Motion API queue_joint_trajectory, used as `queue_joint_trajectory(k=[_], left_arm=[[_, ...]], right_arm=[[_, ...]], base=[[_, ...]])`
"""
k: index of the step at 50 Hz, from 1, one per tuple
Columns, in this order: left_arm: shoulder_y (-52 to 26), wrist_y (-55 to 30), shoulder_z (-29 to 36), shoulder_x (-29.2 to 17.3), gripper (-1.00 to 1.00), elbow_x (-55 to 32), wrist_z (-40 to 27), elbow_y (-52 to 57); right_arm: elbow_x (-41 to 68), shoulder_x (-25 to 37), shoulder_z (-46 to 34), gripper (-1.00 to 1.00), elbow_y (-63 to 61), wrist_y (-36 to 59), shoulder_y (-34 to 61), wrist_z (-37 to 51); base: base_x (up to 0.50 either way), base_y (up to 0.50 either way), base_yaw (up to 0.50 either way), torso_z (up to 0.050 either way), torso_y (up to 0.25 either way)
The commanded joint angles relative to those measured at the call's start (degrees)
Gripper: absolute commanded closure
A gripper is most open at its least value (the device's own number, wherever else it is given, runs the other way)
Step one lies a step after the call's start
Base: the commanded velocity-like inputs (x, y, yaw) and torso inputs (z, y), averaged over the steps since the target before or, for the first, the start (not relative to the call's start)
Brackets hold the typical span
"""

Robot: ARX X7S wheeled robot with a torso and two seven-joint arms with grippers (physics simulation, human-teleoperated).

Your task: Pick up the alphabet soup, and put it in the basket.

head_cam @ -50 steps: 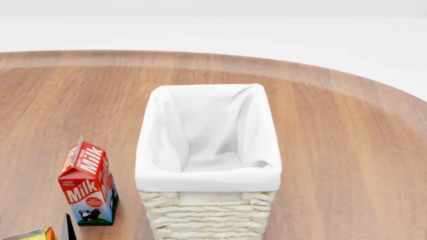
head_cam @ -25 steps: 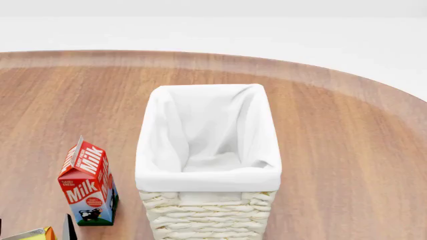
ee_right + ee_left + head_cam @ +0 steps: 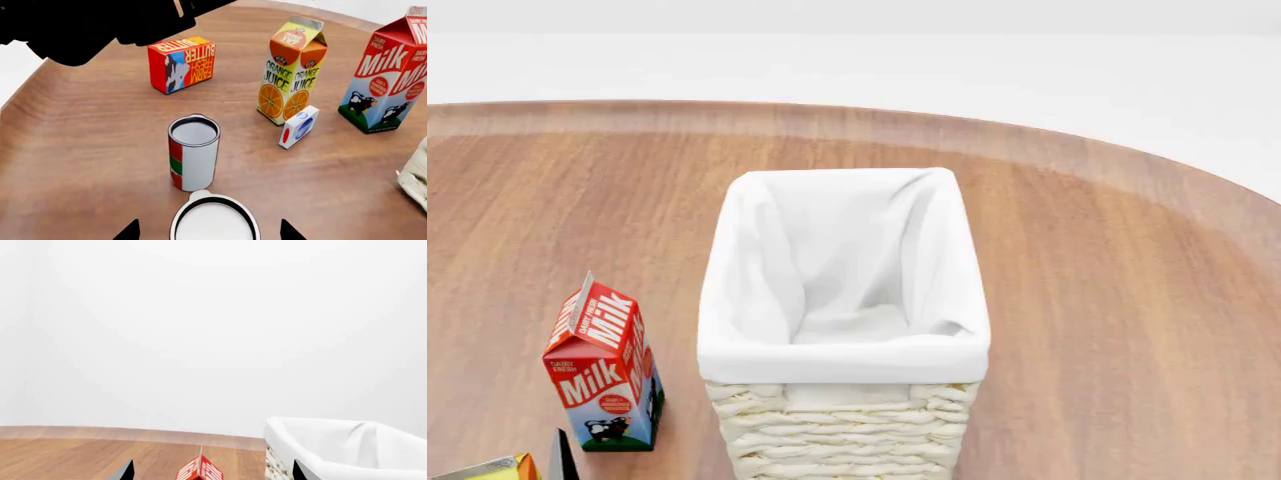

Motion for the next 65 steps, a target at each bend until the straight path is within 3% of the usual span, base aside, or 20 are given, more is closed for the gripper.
queue_joint_trajectory(k=[1, 65], left_arm=[[-0.05, 0.05, 0.09, -0.16, -1.00, -0.13, -0.21, -0.03], [-0.07, 0.58, 0.87, -0.85, -1.00, -0.30, -1.28, 0.08]], right_arm=[[-1.26, -0.46, -0.68, -1.00, 0.95, 0.42, 0.33, 0.21], [-6.47, -7.58, -5.13, -1.00, 11.36, 3.79, 6.53, -0.94]], base=[[0.00, 0.00, 0.00, 0.000, 0.000], [0.00, 0.00, 0.00, 0.000, 0.000]])
